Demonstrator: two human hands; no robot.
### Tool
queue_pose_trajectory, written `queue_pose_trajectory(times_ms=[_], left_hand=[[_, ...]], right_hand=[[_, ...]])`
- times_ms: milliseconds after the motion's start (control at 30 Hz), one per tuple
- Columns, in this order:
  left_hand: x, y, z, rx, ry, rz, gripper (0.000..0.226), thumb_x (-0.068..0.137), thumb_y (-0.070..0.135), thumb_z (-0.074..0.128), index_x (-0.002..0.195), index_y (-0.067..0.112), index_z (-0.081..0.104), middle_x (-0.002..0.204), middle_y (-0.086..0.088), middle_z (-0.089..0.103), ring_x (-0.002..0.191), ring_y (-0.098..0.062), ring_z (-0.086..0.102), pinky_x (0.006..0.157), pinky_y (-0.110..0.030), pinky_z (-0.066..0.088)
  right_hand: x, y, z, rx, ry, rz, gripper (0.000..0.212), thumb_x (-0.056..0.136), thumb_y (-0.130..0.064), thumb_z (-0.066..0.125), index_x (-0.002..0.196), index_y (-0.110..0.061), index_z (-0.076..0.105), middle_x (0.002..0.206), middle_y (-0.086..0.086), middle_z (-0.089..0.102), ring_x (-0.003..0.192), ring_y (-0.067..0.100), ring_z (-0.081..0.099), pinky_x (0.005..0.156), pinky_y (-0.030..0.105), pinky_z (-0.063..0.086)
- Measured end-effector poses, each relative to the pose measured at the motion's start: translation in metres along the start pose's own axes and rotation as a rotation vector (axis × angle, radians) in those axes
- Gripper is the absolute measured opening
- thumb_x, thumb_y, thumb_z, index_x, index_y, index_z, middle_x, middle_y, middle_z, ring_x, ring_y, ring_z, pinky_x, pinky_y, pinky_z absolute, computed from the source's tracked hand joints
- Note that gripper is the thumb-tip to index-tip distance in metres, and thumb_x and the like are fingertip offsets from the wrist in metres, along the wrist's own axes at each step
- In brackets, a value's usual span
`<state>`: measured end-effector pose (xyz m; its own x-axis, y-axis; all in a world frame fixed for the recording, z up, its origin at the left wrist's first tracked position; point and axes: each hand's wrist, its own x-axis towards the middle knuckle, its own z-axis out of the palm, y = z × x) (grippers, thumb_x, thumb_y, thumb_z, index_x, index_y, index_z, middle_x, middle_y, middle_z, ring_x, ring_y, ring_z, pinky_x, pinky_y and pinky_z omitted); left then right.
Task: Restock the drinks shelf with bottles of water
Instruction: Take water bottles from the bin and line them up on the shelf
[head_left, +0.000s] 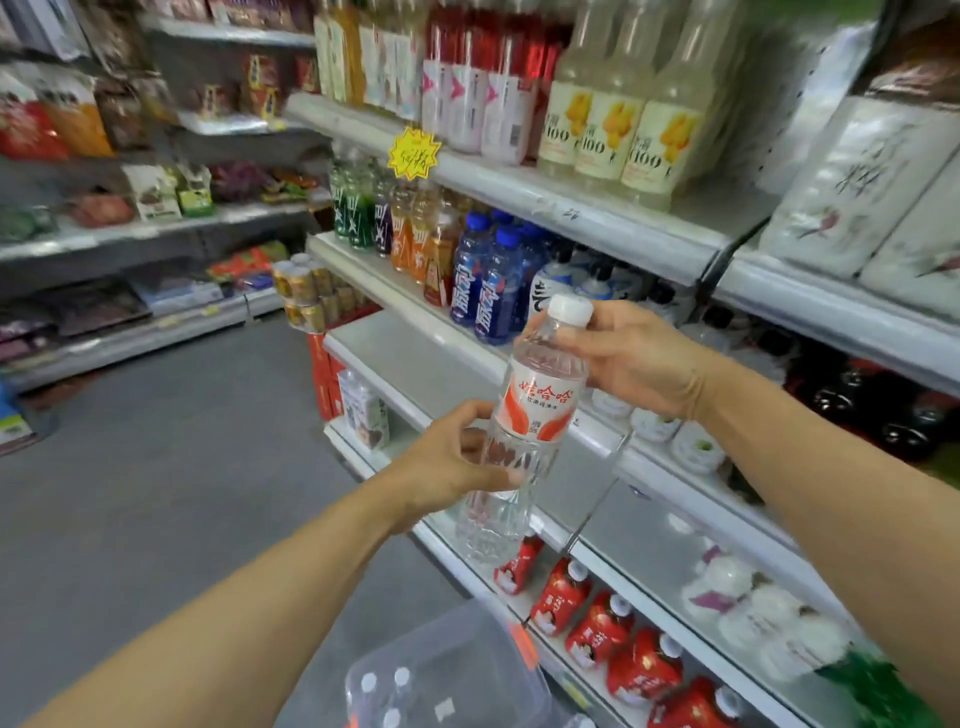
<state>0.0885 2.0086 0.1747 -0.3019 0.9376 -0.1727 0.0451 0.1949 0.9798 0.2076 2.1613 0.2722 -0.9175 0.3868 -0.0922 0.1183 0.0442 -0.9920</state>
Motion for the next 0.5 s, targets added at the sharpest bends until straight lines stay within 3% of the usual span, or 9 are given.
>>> queue_pose_trajectory(times_ms=[133, 267, 400, 500], left_hand=[[-0.004, 0.048, 0.018, 0.027, -0.011, 0.081, 0.051, 0.073, 0.01, 0.078, 0.115, 0.024, 0.052, 0.106, -0.006, 0.07, 0.102, -0.018, 0.065, 0.093, -0.037, 0.047], [-0.003, 0.099, 0.041, 0.045, -0.051, 0.167, 0.047, 0.076, 0.009, 0.075, 0.114, 0.02, 0.05, 0.104, -0.004, 0.07, 0.096, -0.012, 0.065, 0.076, -0.027, 0.046], [-0.002, 0.15, 0.071, 0.091, -0.082, 0.27, 0.044, 0.075, 0.012, 0.076, 0.111, 0.023, 0.051, 0.102, -0.001, 0.07, 0.095, -0.012, 0.066, 0.072, -0.024, 0.045], [-0.002, 0.185, 0.1, 0.078, -0.121, 0.333, 0.038, 0.078, 0.012, 0.074, 0.106, 0.026, 0.052, 0.101, -0.001, 0.069, 0.094, -0.012, 0.064, 0.068, -0.02, 0.046]], right_hand=[[-0.031, -0.041, -0.011, -0.108, 0.188, -0.082, 0.027, 0.093, -0.007, 0.05, 0.12, -0.007, 0.054, 0.117, 0.013, 0.063, 0.108, 0.024, 0.061, 0.094, 0.037, 0.049], [-0.065, -0.085, -0.024, -0.386, 0.415, -0.167, 0.018, 0.095, -0.022, 0.053, 0.112, -0.029, 0.052, 0.112, -0.003, 0.063, 0.107, 0.014, 0.06, 0.091, 0.034, 0.05], [-0.113, -0.121, -0.042, -0.548, 0.599, -0.226, 0.031, 0.095, -0.027, 0.053, 0.125, -0.017, 0.05, 0.119, -0.004, 0.061, 0.111, 0.01, 0.057, 0.096, 0.03, 0.047], [-0.158, -0.138, -0.057, -0.653, 0.736, -0.216, 0.037, 0.094, -0.029, 0.054, 0.129, -0.018, 0.048, 0.119, -0.006, 0.058, 0.11, 0.008, 0.054, 0.093, 0.027, 0.044]])
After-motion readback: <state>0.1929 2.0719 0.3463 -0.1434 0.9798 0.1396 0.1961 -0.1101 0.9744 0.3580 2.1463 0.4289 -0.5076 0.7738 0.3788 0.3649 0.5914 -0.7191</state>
